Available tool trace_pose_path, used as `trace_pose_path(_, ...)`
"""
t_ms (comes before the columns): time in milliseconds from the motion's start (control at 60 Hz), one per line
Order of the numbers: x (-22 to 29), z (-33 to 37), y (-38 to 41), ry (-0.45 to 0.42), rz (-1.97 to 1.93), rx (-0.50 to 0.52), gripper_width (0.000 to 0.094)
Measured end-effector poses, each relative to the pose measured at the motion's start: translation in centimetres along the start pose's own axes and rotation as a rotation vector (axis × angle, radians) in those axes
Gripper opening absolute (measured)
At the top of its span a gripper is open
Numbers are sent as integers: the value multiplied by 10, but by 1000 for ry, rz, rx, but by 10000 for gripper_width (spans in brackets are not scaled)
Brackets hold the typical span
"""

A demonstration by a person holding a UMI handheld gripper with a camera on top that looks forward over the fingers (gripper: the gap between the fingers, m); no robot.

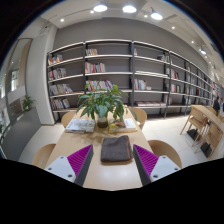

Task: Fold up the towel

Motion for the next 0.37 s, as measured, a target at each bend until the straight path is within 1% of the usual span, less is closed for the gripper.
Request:
trace_pose_path(183,-10,35,12,12,48,10,798)
trace_pose_path(367,-12,56,20,-5,58,28,799)
Point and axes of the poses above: the point between the fingertips, and its own axes, seen from behind it with the camera up: y to the left, x up, z backward, against the way the camera looks, the point moved 7 cm from there along z, backward, against the way the camera looks, and after that the axes turned 4 degrees about y, right-handed, at the moved point
